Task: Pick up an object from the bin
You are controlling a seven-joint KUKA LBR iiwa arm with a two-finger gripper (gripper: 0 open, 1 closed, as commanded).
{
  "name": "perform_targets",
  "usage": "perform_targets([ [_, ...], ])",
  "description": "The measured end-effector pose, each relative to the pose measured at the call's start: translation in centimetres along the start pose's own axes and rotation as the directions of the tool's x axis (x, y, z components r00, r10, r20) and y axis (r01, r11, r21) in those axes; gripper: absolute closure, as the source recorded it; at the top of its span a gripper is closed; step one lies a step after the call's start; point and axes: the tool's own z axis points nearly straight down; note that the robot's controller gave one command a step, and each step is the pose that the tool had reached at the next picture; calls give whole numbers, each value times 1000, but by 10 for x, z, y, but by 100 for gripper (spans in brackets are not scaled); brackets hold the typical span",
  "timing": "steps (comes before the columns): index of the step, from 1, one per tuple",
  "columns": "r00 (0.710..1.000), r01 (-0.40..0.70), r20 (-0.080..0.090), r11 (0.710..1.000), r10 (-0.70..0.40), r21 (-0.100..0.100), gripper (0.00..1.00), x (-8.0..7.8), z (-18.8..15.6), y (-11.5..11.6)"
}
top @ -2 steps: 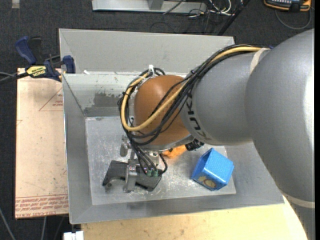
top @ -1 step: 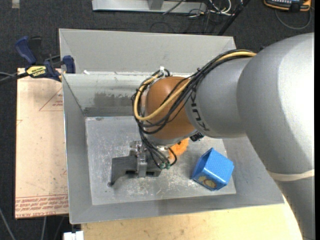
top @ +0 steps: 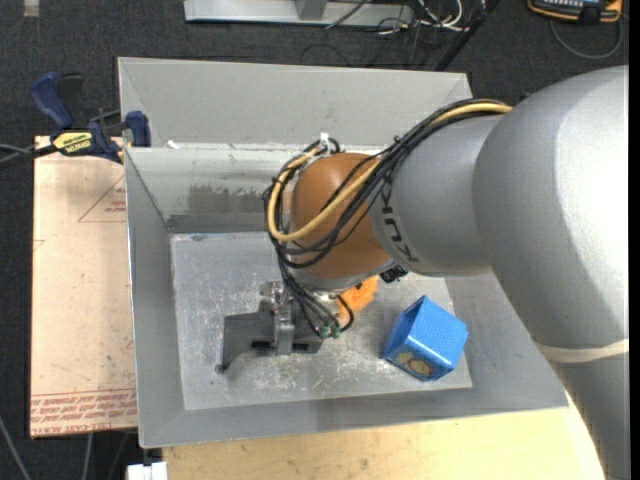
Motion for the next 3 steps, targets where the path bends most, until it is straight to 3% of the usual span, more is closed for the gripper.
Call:
perform_targets([
  [1,1000,-13,-2,1000,13,0,100,-11,-125,-4],
  [2,1000,-13,-3,1000,13,0,100,-11,-124,-4],
  [3,1000,-24,-13,1000,24,2,100,-9,-161,-2],
])
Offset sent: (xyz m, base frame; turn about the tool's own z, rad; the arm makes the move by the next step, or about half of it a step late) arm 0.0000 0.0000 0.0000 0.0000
